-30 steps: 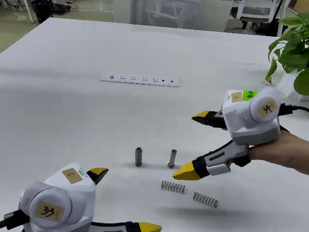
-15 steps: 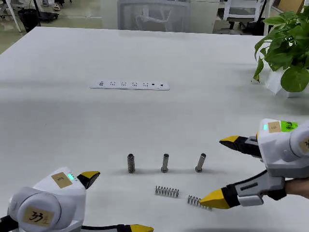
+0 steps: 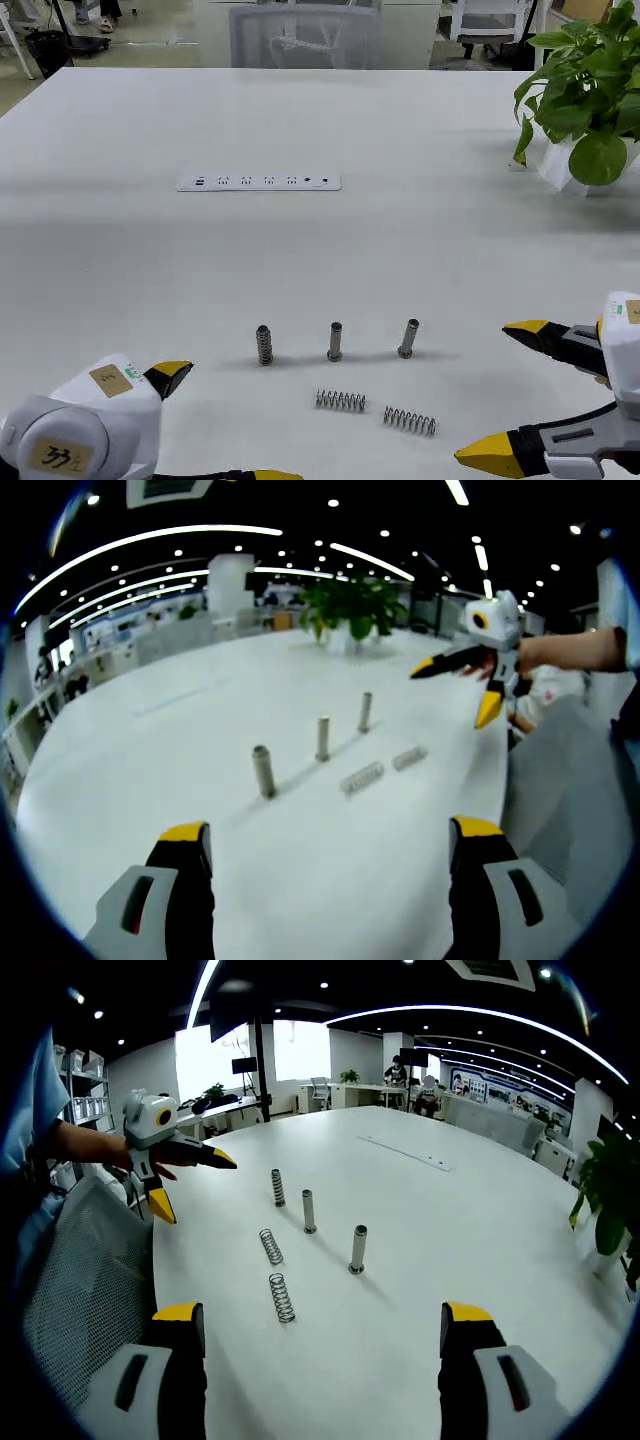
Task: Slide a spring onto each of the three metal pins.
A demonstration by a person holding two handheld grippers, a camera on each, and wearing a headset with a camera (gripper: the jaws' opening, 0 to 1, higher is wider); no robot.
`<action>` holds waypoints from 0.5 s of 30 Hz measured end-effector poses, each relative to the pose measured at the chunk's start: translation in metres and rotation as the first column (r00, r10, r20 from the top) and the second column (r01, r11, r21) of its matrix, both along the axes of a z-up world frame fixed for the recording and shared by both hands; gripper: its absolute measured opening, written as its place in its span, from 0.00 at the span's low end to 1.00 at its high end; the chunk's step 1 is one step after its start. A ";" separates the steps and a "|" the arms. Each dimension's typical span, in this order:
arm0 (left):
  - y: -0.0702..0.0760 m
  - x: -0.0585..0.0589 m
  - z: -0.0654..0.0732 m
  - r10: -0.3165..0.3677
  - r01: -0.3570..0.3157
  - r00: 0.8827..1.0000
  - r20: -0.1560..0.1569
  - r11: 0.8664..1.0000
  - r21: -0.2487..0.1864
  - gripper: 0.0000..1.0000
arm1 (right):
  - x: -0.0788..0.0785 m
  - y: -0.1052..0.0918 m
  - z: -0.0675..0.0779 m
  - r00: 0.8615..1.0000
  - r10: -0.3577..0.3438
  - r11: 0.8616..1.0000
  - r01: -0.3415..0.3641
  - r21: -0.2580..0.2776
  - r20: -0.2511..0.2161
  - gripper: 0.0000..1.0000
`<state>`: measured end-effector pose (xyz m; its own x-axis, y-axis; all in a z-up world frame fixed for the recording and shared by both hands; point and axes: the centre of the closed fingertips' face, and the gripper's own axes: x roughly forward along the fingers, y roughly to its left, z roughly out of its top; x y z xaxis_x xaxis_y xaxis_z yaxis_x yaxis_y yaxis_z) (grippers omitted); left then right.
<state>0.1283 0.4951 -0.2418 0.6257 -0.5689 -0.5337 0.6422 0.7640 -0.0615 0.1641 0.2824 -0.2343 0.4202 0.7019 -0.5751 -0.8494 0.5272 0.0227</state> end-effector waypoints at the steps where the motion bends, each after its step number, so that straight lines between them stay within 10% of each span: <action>1: 0.001 0.000 -0.001 0.000 0.000 1.000 -0.003 1.000 0.002 1.00 | -0.002 -0.003 0.000 1.000 -0.008 1.000 0.008 0.004 -0.004 0.99; 15: -0.009 0.000 -0.010 -0.067 0.068 0.998 -0.013 0.997 0.048 0.99 | -0.015 -0.013 -0.010 0.998 -0.060 0.998 0.060 0.015 -0.034 0.99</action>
